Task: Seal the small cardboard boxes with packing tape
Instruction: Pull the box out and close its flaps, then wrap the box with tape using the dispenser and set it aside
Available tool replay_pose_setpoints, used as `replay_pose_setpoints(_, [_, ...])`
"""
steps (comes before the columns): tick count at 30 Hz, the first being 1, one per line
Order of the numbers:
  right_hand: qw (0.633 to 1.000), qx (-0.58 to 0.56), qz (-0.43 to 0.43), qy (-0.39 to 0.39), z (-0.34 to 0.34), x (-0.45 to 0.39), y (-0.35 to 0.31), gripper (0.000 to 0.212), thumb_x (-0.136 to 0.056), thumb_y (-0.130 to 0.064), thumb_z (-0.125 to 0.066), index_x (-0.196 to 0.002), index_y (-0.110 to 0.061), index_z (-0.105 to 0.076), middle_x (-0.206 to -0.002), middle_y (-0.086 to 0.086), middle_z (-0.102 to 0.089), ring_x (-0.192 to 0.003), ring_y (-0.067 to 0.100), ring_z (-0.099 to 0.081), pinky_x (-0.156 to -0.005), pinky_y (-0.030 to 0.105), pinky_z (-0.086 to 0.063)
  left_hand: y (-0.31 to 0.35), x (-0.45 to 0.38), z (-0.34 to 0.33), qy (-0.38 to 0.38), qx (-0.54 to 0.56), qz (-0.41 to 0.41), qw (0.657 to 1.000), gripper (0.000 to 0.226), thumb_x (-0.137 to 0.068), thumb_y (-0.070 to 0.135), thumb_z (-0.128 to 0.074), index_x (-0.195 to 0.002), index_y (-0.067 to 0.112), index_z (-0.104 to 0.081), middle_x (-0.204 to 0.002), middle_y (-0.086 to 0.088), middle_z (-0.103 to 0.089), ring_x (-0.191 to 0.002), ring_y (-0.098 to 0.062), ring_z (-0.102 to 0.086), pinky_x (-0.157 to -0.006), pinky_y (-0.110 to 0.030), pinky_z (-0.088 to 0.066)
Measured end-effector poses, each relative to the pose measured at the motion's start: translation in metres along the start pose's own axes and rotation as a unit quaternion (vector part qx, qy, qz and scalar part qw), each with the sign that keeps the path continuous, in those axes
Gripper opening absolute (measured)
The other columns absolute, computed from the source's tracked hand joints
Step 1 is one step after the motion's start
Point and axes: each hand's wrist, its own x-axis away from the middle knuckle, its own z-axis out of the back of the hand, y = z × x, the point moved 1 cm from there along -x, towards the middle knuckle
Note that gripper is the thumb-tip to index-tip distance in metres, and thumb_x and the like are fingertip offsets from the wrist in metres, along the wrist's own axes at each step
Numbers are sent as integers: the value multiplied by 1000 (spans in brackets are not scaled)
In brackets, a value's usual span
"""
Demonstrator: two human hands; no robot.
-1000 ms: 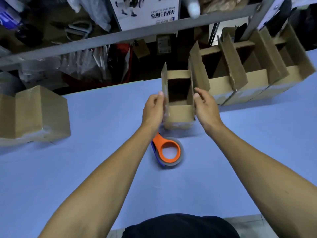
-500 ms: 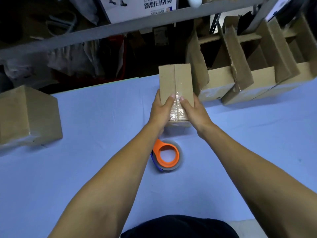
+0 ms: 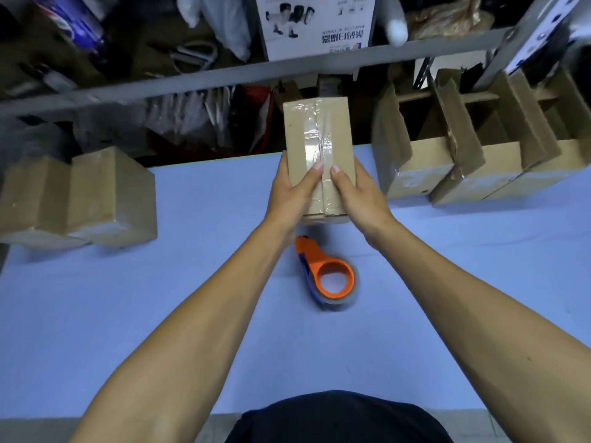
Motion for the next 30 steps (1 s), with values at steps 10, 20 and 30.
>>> replay_pose_setpoints(10, [995,15,1,-97,-93,86,3,43,-92,-63,-40,-129,-45,-51,-121,-16,-65,-115,17,-59,-100,39,-46,-31,90,112,57,-19,43,997,51,-76,44,-77,-123,34,-59,-113,10,-73,-105,-14,-70,-98,-45,-53])
replay_pose_setpoints(20, [992,38,-38,-113,-127,127,39,37,-95,-53,-43,-126,-39,-58,-118,-14,-67,-111,13,-62,-102,43,-47,-83,127,143,61,-28,101,993,45,-78,38,-73,-121,32,-60,-111,8,-73,-104,-14,-70,-98,-47,-54])
replay_pose_setpoints(30, [995,42,-40,-79,-138,144,61,39,-103,-39,-40,-141,-33,-49,-123,-23,-54,-111,-2,-51,-95,22,-38,-105,147,137,76,-115,75,988,60,-84,44,-75,-137,39,-47,-118,21,-67,-105,2,-65,-96,-31,-52])
